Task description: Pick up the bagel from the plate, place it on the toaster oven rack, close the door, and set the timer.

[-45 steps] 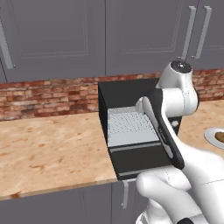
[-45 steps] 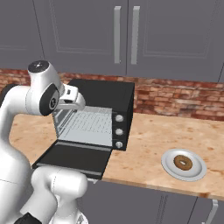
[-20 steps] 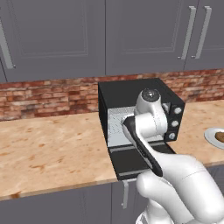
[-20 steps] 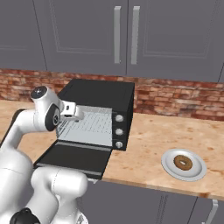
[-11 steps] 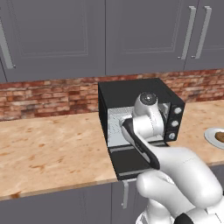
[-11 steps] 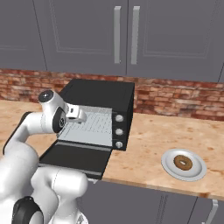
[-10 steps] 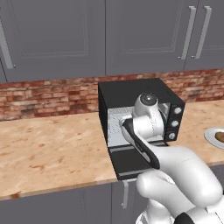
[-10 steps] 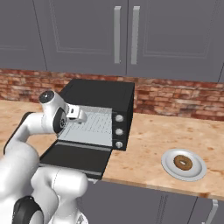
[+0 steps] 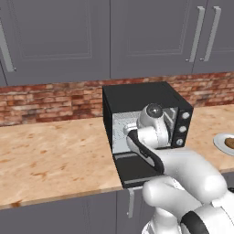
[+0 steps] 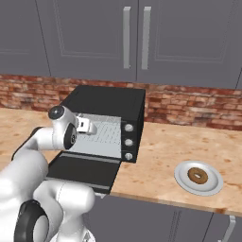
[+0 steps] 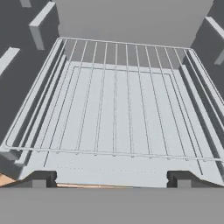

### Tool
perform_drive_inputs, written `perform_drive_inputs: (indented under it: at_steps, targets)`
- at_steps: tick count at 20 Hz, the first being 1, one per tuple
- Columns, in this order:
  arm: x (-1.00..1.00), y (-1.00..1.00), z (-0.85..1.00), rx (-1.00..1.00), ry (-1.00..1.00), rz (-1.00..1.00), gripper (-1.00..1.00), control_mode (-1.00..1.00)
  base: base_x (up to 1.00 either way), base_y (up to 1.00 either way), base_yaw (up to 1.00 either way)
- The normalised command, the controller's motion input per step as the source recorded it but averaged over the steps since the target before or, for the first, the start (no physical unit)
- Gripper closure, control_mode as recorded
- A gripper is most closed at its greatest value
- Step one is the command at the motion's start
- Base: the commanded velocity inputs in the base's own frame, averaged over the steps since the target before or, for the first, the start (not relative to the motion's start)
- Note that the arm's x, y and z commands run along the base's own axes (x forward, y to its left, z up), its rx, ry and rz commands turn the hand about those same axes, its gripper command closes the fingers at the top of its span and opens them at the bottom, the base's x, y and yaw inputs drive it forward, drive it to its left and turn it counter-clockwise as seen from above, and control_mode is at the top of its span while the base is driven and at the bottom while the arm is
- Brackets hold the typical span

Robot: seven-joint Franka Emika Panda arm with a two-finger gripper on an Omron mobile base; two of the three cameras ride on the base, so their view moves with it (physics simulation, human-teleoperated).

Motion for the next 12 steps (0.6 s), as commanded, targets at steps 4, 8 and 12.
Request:
perform_drive_inputs:
  at_steps: [4,8,12]
  targets:
    - [0.53,0.0,-0.01,0.0,0.0,0.0,-1.0,-1.0,0.0,0.0,0.0]
    - [0.48,0.0,-0.11,0.01,0.01,0.0,-1.0,-1.0,0.0,0.0,0.0]
    - [0.31,0.0,-0.28,0.02,0.0,0.0,-1.0,-1.0,0.0,0.0,0.0]
